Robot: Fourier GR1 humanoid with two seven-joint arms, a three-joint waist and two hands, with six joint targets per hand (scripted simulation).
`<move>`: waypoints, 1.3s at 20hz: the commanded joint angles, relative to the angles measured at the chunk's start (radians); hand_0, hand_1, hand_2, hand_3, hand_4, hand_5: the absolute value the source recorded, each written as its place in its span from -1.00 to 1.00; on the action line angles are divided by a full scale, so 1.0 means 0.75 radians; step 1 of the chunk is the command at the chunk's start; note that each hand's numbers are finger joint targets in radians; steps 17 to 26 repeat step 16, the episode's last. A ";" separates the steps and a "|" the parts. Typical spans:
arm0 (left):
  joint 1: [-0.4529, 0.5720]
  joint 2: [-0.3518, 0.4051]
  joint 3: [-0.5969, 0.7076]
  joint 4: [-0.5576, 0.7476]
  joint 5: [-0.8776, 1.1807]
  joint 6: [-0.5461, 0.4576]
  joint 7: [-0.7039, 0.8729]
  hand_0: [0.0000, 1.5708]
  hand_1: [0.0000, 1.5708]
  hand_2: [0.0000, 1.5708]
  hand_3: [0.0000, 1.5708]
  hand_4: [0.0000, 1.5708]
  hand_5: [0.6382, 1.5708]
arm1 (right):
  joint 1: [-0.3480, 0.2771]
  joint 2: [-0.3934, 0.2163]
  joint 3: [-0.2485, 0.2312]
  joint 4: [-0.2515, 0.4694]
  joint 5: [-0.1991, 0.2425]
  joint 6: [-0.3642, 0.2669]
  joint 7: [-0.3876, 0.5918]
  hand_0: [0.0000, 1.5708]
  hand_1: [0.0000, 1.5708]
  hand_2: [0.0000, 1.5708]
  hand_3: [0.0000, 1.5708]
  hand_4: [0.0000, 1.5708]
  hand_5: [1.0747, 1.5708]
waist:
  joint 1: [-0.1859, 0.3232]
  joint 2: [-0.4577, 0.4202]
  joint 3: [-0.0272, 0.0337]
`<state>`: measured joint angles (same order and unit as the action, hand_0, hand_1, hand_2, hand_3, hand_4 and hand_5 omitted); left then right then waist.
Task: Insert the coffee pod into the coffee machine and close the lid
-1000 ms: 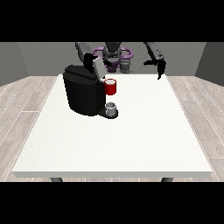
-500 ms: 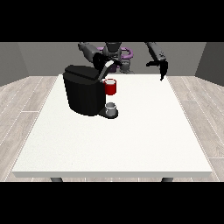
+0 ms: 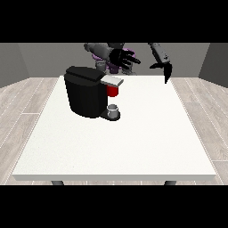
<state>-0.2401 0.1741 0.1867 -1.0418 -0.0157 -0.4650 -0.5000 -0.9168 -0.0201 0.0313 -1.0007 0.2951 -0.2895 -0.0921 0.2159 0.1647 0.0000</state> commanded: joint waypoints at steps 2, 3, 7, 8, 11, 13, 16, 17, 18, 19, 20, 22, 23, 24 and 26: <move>-0.035 0.005 -0.012 0.027 0.005 -0.024 -0.009 -1.00 -1.00 -1.00 -1.00 -0.57 1.00 | -0.032 0.026 0.085 0.016 -0.063 -0.059 0.003 -1.00 -1.00 -1.00 -1.00 -0.50 1.00 | 0.045 -0.018 -0.0003; 0.012 -0.018 -0.010 0.040 0.013 -0.005 0.029 -1.00 -1.00 -1.00 -1.00 -0.55 1.00 | 0.008 0.026 0.075 0.009 -0.058 0.044 -0.005 -1.00 -1.00 -1.00 -1.00 -0.48 1.00 | -0.031 -0.080 -0.0001; 0.018 -0.033 -0.043 0.036 -0.009 -0.014 -0.022 -1.00 -1.00 -1.00 -1.00 -0.55 1.00 | 0.094 0.026 0.188 -0.001 -0.141 0.035 -0.104 -1.00 -1.00 -1.00 -1.00 -0.45 1.00 | 0.014 -0.060 0.0000; 0.047 -0.006 -0.033 0.099 -0.041 -0.014 -0.161 -1.00 -1.00 -1.00 -1.00 -0.62 1.00 | 0.069 0.026 0.190 -0.016 -0.135 0.036 -0.083 -1.00 -1.00 -1.00 -1.00 -0.40 1.00 | -0.019 -0.029 -0.0006; 0.083 -0.106 -0.116 0.017 -0.084 0.054 -0.060 -1.00 -1.00 -1.00 -1.00 -0.79 1.00 | 0.202 0.027 0.310 0.013 -0.149 0.029 -0.162 -1.00 -1.00 -1.00 -1.00 -0.37 1.00 | 0.035 -0.103 0.0005; 0.058 -0.027 -0.053 0.082 -0.026 -0.032 -0.098 -1.00 -1.00 -1.00 -1.00 -0.79 1.00 | 0.217 0.027 0.385 -0.056 -0.206 0.138 -0.209 -1.00 -1.00 -1.00 -1.00 -0.35 1.00 | 0.019 -0.078 0.0002; 0.027 -0.032 -0.027 0.142 -0.035 0.017 -0.143 -1.00 -1.00 -1.00 -1.00 -0.79 1.00 | 0.431 0.027 0.580 -0.174 -0.316 0.130 -0.322 -1.00 -1.00 -1.00 -1.00 -0.41 1.00 | -0.044 -0.068 0.0000; 0.027 -0.032 -0.027 0.142 -0.035 0.017 -0.143 -1.00 -1.00 -1.00 -1.00 -0.79 1.00 | 0.431 0.027 0.580 -0.174 -0.316 0.130 -0.322 -1.00 -1.00 -1.00 -1.00 -0.41 1.00 | -0.044 -0.068 0.0000; 0.027 -0.032 -0.027 0.142 -0.035 0.017 -0.143 -1.00 -1.00 -1.00 -1.00 -0.79 1.00 | 0.431 0.027 0.580 -0.174 -0.316 0.130 -0.322 -1.00 -1.00 -1.00 -1.00 -0.41 1.00 | -0.044 -0.068 0.0000; 0.027 -0.032 -0.027 0.142 -0.035 0.017 -0.143 -1.00 -1.00 -1.00 -1.00 -0.79 1.00 | 0.431 0.027 0.580 -0.174 -0.316 0.130 -0.322 -1.00 -1.00 -1.00 -1.00 -0.41 1.00 | -0.044 -0.068 0.0000; 0.027 -0.032 -0.027 0.142 -0.035 0.017 -0.143 -1.00 -1.00 -1.00 -1.00 -0.79 1.00 | 0.431 0.027 0.580 -0.174 -0.316 0.130 -0.322 -1.00 -1.00 -1.00 -1.00 -0.41 1.00 | -0.044 -0.068 0.0000; 0.027 -0.032 -0.027 0.142 -0.035 0.017 -0.143 -1.00 -1.00 -1.00 -1.00 -0.79 1.00 | 0.431 0.027 0.580 -0.174 -0.316 0.130 -0.322 -1.00 -1.00 -1.00 -1.00 -0.41 1.00 | -0.044 -0.068 0.0000; 0.027 -0.032 -0.027 0.142 -0.035 0.017 -0.143 -1.00 -1.00 -1.00 -1.00 -0.79 1.00 | 0.431 0.027 0.580 -0.174 -0.316 0.130 -0.322 -1.00 -1.00 -1.00 -1.00 -0.41 1.00 | -0.044 -0.068 0.0000; 0.027 -0.032 -0.027 0.142 -0.035 0.017 -0.143 -1.00 -1.00 -1.00 -1.00 -0.79 1.00 | 0.431 0.027 0.580 -0.174 -0.316 0.130 -0.322 -1.00 -1.00 -1.00 -1.00 -0.41 1.00 | -0.044 -0.068 0.0000; 0.027 -0.032 -0.027 0.142 -0.035 0.017 -0.143 -1.00 -1.00 -1.00 -1.00 -0.79 1.00 | 0.431 0.027 0.580 -0.174 -0.316 0.130 -0.322 -1.00 -1.00 -1.00 -1.00 -0.41 1.00 | -0.044 -0.068 0.0000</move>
